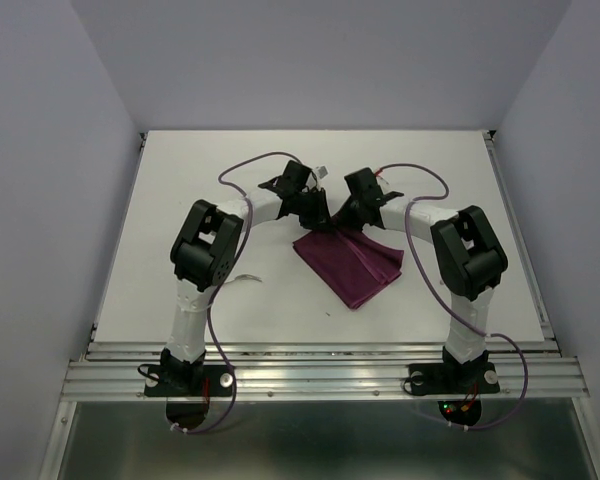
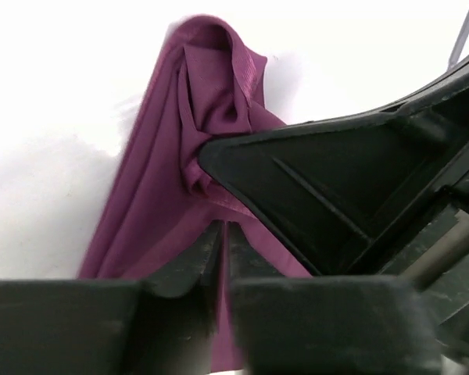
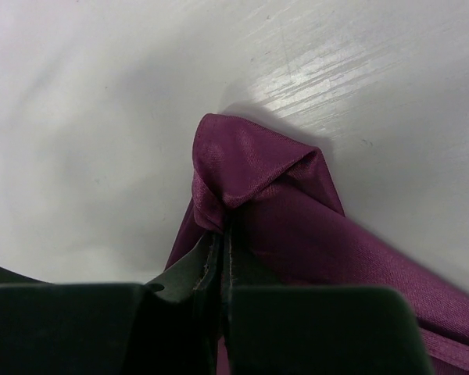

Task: Fold the napkin into a case and place the utensils inside
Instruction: Fold the lower triangle-folded napkin at the center of the board.

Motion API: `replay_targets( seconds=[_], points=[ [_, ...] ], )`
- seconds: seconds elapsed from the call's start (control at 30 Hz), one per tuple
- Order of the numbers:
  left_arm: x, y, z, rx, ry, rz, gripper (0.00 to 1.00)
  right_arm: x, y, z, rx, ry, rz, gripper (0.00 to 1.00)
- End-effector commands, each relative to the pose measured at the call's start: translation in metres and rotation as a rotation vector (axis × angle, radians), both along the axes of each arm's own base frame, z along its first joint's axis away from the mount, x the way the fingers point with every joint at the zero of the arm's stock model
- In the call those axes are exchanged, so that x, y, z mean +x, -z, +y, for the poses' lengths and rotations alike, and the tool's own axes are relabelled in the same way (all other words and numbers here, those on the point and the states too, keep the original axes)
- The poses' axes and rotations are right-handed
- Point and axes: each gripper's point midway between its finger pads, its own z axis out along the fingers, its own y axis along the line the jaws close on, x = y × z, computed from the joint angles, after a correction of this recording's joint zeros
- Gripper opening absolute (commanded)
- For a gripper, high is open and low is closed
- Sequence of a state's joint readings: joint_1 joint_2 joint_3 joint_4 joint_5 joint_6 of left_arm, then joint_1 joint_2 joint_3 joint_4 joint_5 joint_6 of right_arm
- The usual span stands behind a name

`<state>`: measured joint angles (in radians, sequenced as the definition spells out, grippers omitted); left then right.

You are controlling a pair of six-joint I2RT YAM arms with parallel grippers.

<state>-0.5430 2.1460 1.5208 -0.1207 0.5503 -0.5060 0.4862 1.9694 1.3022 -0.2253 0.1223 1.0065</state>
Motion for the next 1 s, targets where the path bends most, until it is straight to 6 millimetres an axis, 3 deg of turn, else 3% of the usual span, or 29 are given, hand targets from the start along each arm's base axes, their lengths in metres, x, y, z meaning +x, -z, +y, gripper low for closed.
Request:
replay_targets(
  seconds=[0.0,0.1,0.13,0.33,0.6,0.97],
  points=[
    [0.019,-0.016,-0.003,-0.013,-0.031,-0.07,0.27,0.012,-0.038,0.014,0.043,-0.025,-0.078,0.01],
    [0.021,-0.016,-0.003,-0.013,-0.04,-0.084,0.47,0.011,-0.035,0.016,0.054,-0.03,-0.066,0.01],
    [0.022,-0.016,-0.003,-0.013,-0.041,-0.086,0.49,0.011,-0.035,0.018,0.06,-0.032,-0.063,0.01],
    [0.026,-0.009,-0.004,-0.006,-0.038,-0.1,0.53,0.013,-0.039,0.021,0.074,-0.035,-0.068,0.01],
    [0.024,-0.001,-0.01,-0.029,-0.004,-0.109,0.51,0.013,-0.037,0.029,0.107,-0.048,-0.049,0.01],
    [0.016,-0.011,-0.012,-0.111,-0.008,-0.136,0.5,0.014,-0.028,0.036,0.149,-0.029,-0.009,0.01]
  ],
)
